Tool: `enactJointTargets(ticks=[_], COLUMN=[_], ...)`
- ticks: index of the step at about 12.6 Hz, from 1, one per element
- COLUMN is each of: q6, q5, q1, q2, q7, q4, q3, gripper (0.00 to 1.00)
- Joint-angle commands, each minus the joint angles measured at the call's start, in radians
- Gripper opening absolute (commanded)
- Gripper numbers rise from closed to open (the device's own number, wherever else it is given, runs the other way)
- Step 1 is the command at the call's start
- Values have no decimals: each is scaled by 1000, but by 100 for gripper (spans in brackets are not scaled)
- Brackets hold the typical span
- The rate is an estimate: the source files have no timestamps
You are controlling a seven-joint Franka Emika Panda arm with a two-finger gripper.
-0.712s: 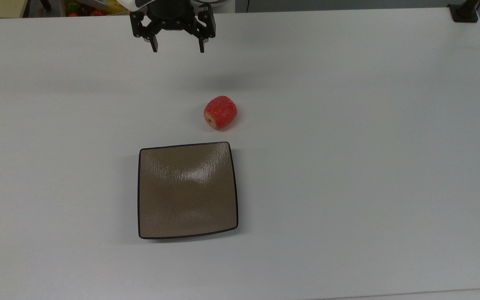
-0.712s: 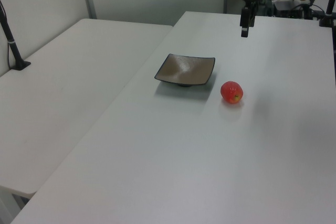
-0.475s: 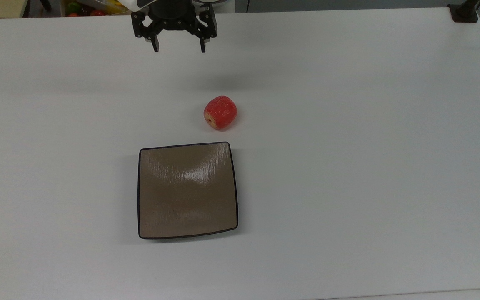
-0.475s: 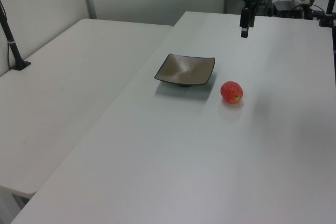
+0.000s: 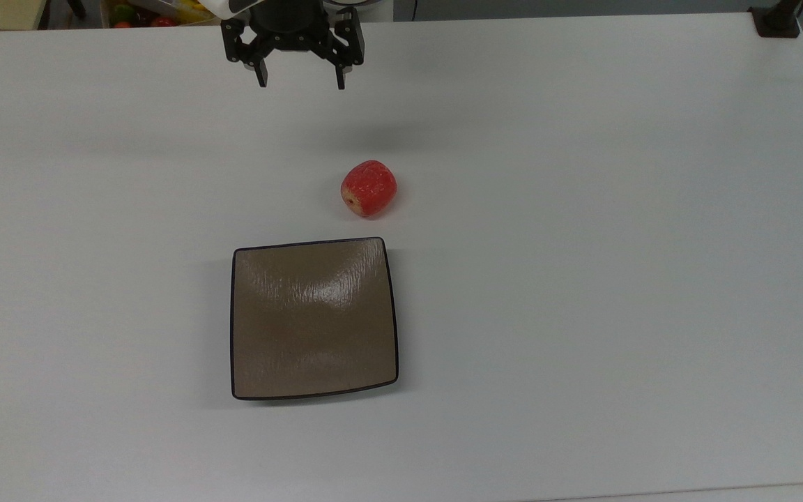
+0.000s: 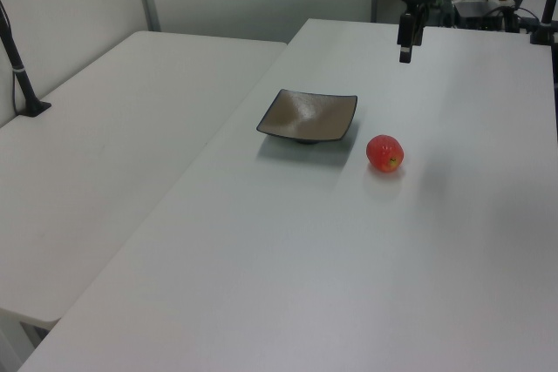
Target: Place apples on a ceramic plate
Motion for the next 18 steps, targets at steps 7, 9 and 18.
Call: enactJointTargets(ticks=[7, 9, 18], q6=[118, 135, 275], q5=[-32, -54, -169], q1=[49, 59, 73], q2=[100, 126, 185], q7=[539, 639, 911], q4=[-37, -57, -137], q3=[61, 70, 99], gripper=[100, 100, 100])
